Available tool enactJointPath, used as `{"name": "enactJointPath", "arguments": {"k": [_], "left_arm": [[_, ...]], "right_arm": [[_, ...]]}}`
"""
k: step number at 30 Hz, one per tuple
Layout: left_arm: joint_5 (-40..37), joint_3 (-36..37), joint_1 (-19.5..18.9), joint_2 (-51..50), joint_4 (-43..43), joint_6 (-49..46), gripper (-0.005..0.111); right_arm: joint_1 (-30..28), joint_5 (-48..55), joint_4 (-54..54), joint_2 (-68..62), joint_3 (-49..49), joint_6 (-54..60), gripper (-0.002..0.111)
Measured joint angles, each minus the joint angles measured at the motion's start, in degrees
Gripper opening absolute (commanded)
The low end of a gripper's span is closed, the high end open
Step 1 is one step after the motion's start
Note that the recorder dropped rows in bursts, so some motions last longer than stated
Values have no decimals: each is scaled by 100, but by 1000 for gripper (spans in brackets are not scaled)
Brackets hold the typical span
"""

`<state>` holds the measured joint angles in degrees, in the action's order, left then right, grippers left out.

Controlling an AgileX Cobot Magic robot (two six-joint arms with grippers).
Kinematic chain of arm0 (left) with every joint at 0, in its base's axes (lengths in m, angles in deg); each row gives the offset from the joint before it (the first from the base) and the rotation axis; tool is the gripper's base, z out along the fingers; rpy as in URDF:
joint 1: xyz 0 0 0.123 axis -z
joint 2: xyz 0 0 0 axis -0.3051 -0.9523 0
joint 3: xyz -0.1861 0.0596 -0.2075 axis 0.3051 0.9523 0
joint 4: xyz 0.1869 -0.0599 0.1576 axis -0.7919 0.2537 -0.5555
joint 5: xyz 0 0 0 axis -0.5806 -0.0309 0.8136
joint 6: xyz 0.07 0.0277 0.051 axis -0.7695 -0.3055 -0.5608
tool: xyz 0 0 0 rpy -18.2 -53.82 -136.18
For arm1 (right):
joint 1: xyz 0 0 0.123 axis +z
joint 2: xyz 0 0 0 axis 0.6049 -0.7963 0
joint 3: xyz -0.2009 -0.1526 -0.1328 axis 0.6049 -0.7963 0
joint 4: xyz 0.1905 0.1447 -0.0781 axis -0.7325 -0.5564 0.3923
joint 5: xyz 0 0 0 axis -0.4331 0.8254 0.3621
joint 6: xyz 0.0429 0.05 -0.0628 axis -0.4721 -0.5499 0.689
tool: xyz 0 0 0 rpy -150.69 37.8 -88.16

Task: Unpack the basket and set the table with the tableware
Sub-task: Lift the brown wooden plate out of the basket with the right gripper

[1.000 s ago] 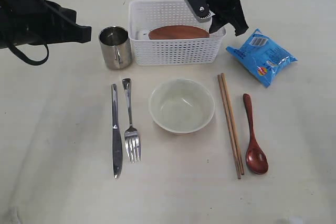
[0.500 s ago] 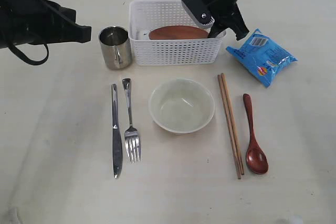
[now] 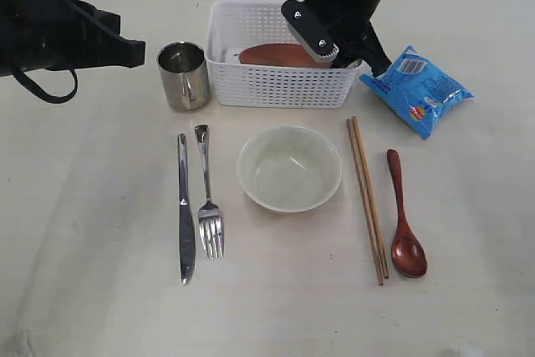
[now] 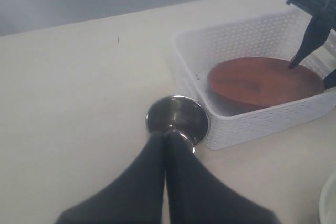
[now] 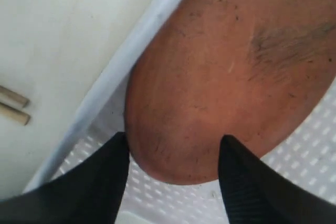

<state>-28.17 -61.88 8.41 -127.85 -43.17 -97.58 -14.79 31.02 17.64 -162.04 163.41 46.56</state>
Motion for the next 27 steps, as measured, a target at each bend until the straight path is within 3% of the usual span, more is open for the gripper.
{"name": "enactJointPath", "arguments": {"k": [6, 15, 27], "left_arm": [[49, 0, 0, 0, 0, 0, 0], [49, 0, 0, 0, 0, 0, 0], [49, 0, 0, 0, 0, 0, 0]], "right_arm": [[0, -355, -63, -126, 2, -71, 47], [9, -795, -87, -255, 2, -237, 0], [9, -1286, -100, -255, 2, -404, 0]]}}
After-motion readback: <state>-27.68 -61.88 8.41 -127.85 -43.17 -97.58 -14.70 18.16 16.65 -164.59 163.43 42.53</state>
